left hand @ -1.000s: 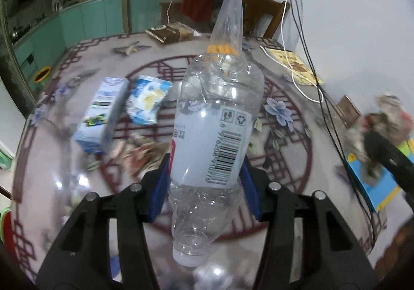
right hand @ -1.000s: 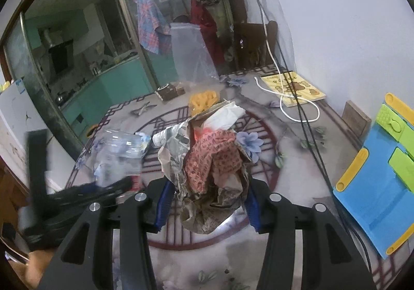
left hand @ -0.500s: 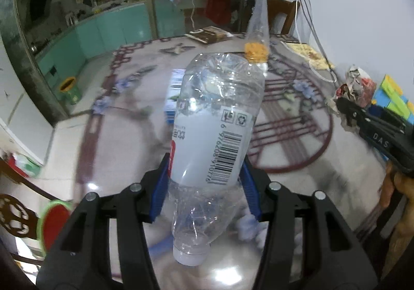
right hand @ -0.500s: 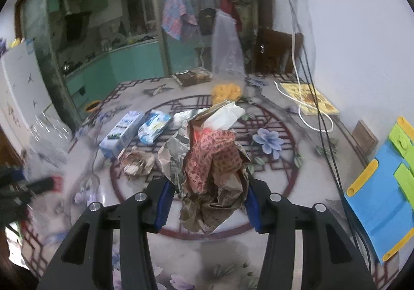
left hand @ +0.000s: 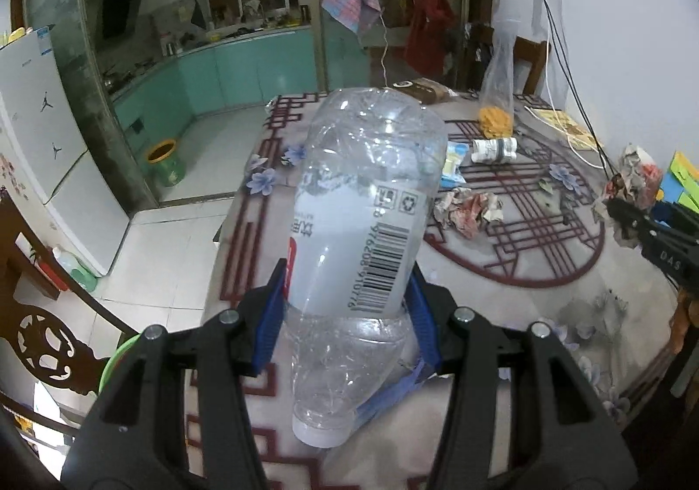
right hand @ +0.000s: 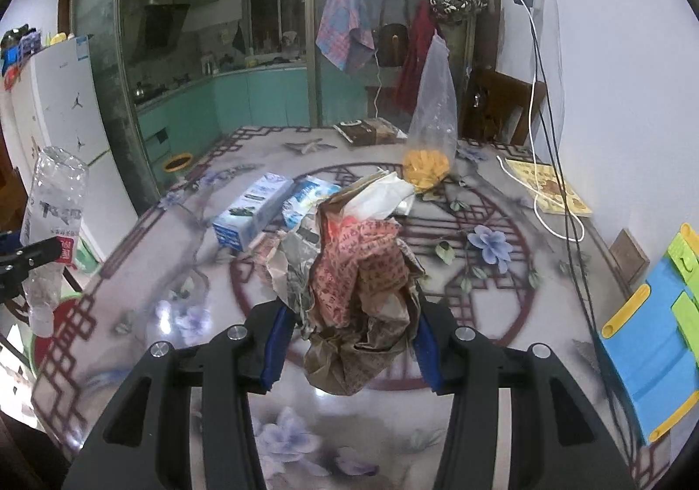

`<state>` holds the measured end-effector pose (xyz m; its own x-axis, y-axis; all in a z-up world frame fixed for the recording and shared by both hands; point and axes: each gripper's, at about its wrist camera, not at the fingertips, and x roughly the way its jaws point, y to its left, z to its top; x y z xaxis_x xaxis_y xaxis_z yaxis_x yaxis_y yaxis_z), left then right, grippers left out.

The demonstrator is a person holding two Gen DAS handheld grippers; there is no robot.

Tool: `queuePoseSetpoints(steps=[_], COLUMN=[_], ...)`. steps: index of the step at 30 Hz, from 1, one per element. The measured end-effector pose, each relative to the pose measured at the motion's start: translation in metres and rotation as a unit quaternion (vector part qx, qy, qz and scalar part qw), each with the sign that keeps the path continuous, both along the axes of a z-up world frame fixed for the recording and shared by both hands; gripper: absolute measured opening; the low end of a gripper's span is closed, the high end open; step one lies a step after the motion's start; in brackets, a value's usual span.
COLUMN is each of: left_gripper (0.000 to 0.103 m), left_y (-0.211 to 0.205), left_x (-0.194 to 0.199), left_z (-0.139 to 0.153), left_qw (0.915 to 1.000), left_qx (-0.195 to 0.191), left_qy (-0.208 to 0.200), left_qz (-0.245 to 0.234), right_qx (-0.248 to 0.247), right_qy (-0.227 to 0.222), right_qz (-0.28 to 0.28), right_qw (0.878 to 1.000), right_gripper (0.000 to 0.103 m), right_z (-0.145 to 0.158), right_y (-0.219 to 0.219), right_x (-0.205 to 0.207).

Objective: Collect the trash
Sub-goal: 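Carry the bottle with the left tool while the right tool carries the crumpled paper over the bucket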

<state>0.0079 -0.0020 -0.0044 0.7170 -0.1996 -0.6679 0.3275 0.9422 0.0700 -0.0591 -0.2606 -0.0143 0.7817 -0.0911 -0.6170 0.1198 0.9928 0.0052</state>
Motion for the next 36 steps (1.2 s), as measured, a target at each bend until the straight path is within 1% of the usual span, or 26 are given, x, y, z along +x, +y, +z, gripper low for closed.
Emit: queuePoseSetpoints(steps=[2,7,9,21,36], left_gripper=[0.05,0.05,0.05,0.05,0.05], left_y=[0.002,0.015,0.021,0.054,0.093], left_x=[-0.001,-0.006,-0.008,-0.014,-0.024], left_z=[0.0,0.005,0.007,0.009,0.014], left_qw=[0.9999,0.9999,0.9998,0.999,0.9965], left_qx=[0.01,-0.003,-0.005,-0.025,-0.057], left_qy=[-0.008,-0.012,-0.015,-0.012,-0.016], left_qz=[0.003,0.008,0.011,0.034,0.06], right_qx=[0.011,0.063,0.07,0.056,0.034], right_qy=[-0.004,-0.002,0.001,-0.005,-0.014], right_qz=[0.002,0.008,0.015,0.053,0.084], right_qw=[1.0,0.998,0.997,0.997,0.996], right_gripper=[0.047,0.047,0.047,0.047,0.047], right_z=[0.0,-0.003,-0.002,0.014,0.029], right_y=[0.009,0.032,0.044,0.101,0.15], right_x=[-0.003,-0.006,-0.005,-0.007,-0.009])
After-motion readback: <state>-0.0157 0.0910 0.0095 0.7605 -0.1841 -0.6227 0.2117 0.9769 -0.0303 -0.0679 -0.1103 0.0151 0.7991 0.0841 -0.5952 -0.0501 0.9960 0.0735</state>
